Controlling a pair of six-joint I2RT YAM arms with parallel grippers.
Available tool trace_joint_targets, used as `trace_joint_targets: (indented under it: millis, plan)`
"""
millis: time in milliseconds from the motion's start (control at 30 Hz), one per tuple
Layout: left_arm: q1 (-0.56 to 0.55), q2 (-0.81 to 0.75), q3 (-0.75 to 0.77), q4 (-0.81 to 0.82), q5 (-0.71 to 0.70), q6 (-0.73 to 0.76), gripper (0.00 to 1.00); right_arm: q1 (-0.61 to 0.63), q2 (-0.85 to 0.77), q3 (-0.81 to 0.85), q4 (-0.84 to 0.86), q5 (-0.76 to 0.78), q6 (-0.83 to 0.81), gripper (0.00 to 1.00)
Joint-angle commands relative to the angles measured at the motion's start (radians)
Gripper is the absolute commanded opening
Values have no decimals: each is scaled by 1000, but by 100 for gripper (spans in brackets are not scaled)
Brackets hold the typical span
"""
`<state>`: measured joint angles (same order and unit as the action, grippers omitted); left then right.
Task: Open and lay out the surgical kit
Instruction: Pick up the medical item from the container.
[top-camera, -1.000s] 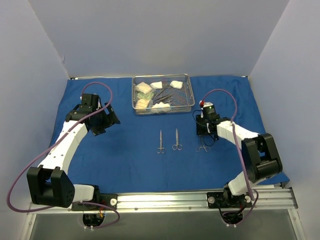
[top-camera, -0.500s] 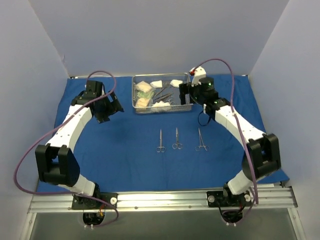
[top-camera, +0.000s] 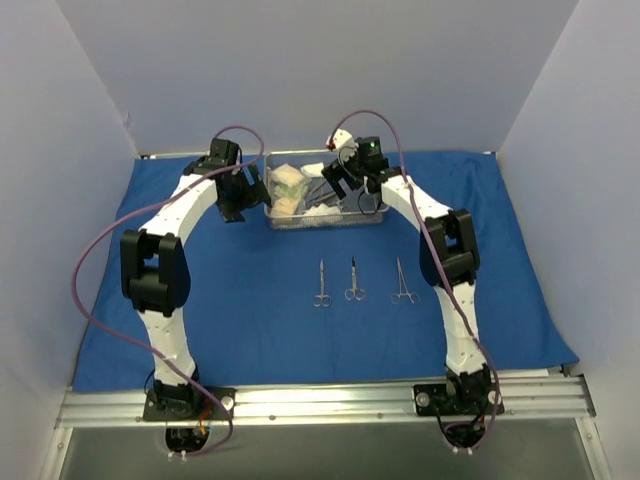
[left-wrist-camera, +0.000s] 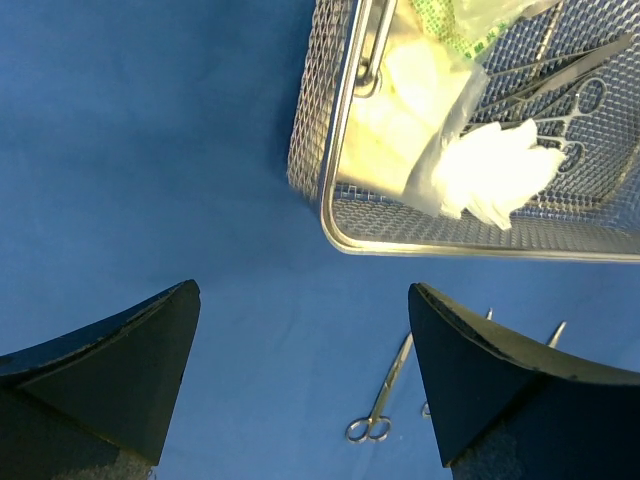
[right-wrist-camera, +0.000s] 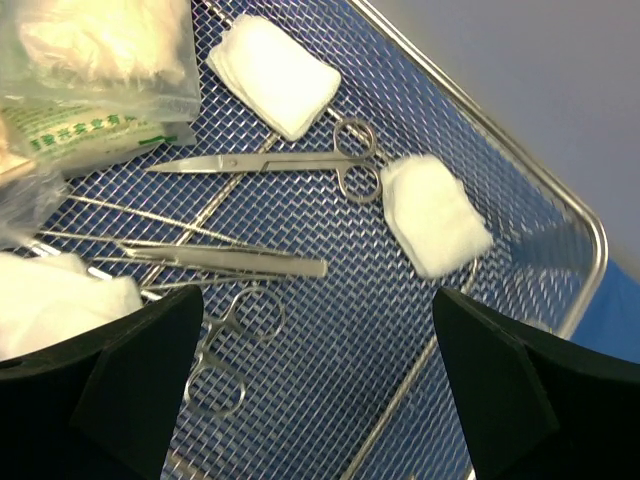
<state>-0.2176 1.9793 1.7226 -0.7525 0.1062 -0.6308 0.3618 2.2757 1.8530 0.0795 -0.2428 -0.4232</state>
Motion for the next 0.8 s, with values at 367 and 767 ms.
trace_joint_targets:
  millis: [367, 767]
  plan:
    - [-62, 193, 201, -13, 24, 39, 100, 38, 255, 341, 64, -43, 64, 89]
    - [-68, 222, 192, -8, 4, 46, 100, 115, 427, 451, 204, 470, 346, 94]
